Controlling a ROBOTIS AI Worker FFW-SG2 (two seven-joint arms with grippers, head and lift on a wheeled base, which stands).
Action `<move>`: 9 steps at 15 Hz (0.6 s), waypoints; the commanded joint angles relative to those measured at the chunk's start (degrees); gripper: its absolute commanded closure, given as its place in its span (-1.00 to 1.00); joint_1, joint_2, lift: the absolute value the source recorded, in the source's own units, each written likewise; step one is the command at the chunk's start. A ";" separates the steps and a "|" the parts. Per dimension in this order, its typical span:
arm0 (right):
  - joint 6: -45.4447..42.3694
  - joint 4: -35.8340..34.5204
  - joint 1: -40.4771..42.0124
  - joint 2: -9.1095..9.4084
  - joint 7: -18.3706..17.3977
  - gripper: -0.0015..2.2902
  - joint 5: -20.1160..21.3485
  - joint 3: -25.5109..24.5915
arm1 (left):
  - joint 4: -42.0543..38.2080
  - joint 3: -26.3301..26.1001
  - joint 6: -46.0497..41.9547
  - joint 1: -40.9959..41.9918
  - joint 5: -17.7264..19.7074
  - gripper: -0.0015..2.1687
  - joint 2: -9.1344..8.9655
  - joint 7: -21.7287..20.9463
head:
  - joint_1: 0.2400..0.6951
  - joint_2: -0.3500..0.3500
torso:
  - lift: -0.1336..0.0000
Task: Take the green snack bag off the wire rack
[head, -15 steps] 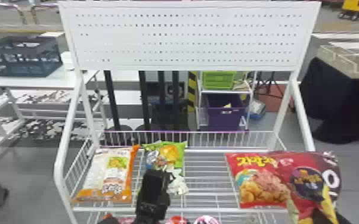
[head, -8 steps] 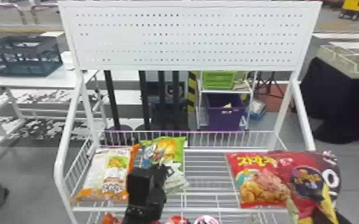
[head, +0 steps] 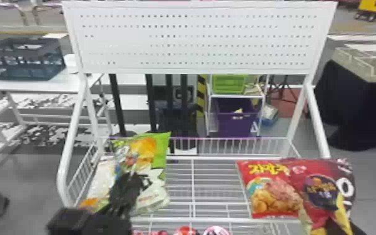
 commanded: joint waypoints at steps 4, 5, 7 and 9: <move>-0.10 -0.05 -0.02 0.02 0.07 0.96 0.26 0.55 | -3.34 11.70 -10.41 14.76 -3.25 0.86 -0.71 -1.64 | 0.14 0.00 | 1.00; -0.28 -0.14 0.15 -0.07 0.07 0.96 0.26 0.46 | -3.08 13.37 -11.82 15.99 -3.25 0.86 -1.59 -1.64 | 0.14 0.00 | 1.00; -0.28 -0.32 0.68 -0.07 0.24 0.96 0.08 0.28 | -2.90 17.94 -12.52 18.28 -2.63 0.86 -3.70 -3.05 | 0.14 0.00 | 1.00; -0.98 -0.32 1.38 -0.07 0.51 0.96 0.08 0.11 | -2.90 23.21 -13.40 20.39 0.18 0.86 -5.81 -8.14 | 0.14 0.00 | 1.00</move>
